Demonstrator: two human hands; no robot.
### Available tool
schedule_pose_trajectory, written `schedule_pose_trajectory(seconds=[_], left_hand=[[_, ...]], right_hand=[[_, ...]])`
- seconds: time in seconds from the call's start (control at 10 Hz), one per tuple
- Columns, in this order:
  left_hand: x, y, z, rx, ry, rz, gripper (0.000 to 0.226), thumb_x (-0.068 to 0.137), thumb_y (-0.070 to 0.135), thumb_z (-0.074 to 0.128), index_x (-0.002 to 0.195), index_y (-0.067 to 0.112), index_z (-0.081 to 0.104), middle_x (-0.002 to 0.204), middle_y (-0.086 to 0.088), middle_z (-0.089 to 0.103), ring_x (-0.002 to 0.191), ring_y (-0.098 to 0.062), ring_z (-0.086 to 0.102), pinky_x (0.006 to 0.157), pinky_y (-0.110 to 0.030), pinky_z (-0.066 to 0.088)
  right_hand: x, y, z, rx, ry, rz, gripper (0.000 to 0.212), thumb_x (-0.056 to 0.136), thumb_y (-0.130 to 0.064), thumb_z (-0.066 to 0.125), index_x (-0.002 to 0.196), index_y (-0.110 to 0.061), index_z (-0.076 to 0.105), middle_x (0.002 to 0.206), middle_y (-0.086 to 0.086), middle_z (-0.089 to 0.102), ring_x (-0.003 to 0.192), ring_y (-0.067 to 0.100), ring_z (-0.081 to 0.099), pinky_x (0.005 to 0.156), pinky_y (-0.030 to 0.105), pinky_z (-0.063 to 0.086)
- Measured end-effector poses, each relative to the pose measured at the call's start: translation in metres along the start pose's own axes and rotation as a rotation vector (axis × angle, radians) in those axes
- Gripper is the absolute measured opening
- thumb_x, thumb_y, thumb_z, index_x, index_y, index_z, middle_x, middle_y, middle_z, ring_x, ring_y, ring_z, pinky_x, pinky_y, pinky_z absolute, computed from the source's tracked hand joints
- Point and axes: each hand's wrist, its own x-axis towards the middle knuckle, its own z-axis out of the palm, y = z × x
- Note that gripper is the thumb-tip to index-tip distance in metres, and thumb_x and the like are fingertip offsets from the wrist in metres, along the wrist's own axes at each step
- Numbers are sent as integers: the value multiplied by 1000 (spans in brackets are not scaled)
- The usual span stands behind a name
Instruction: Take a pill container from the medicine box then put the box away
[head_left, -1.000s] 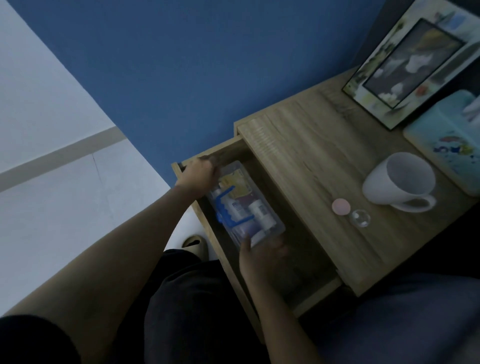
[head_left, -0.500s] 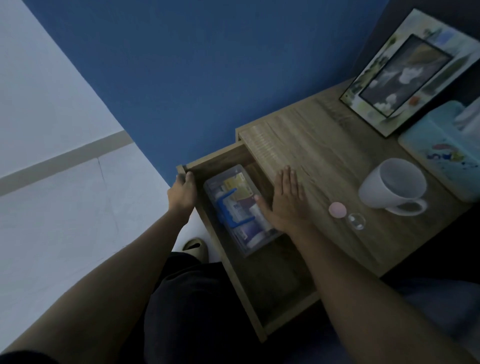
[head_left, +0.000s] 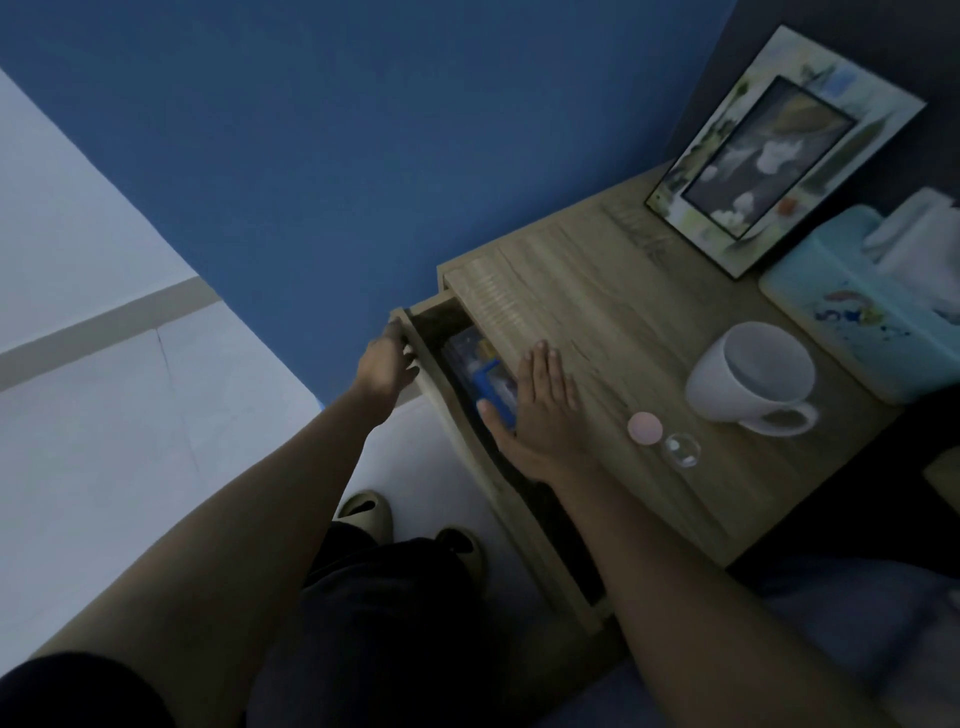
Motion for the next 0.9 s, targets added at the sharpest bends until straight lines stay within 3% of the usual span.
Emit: schedule_pose_trajectory(seconds=[0.3, 0.4, 0.6, 0.8, 0.9], left_hand=[[24, 11, 42, -45, -120, -31, 60, 99, 44, 18, 144, 7, 28, 153, -11, 31, 140, -29, 31, 107, -35, 30], [30, 13, 47, -67, -146, -53, 62, 98, 46, 18, 145, 6, 27, 153, -10, 32, 138, -28, 33, 105, -36, 30], [38, 15, 58, -75, -174, -44, 62, 97, 48, 20, 143, 8, 30, 144, -7, 43, 117, -19, 48, 101, -33, 32], [40, 16, 53, -10, -169, -63, 69, 96, 52, 19, 147, 6, 23, 153, -9, 32, 139, -28, 33, 111, -39, 26], [25, 24, 42, 55, -119, 2, 51, 98, 47, 19, 118, 16, 54, 107, 2, 59, 98, -15, 55, 95, -37, 33]], right_hand=[[0, 0, 12, 21, 103, 7, 90, 85, -69, 12, 147, -6, -6, 158, 12, -10, 145, 22, -13, 117, 39, -8], [0, -2, 14, 13, 142, 6, 94, 80, -71, 6, 147, -5, -1, 158, 13, -6, 146, 23, -10, 116, 38, -8], [0, -1, 13, -14, 131, 9, 94, 80, -72, 6, 146, -7, -8, 158, 13, -10, 145, 22, -13, 114, 37, -11], [1, 0, 10, 24, 107, -2, 90, 86, -68, 17, 146, -6, -9, 158, 12, -13, 145, 22, -14, 114, 36, -11], [-2, 2, -2, 133, 27, -25, 82, 91, -59, 24, 147, -6, -6, 158, 12, -11, 145, 22, -13, 116, 37, -8]])
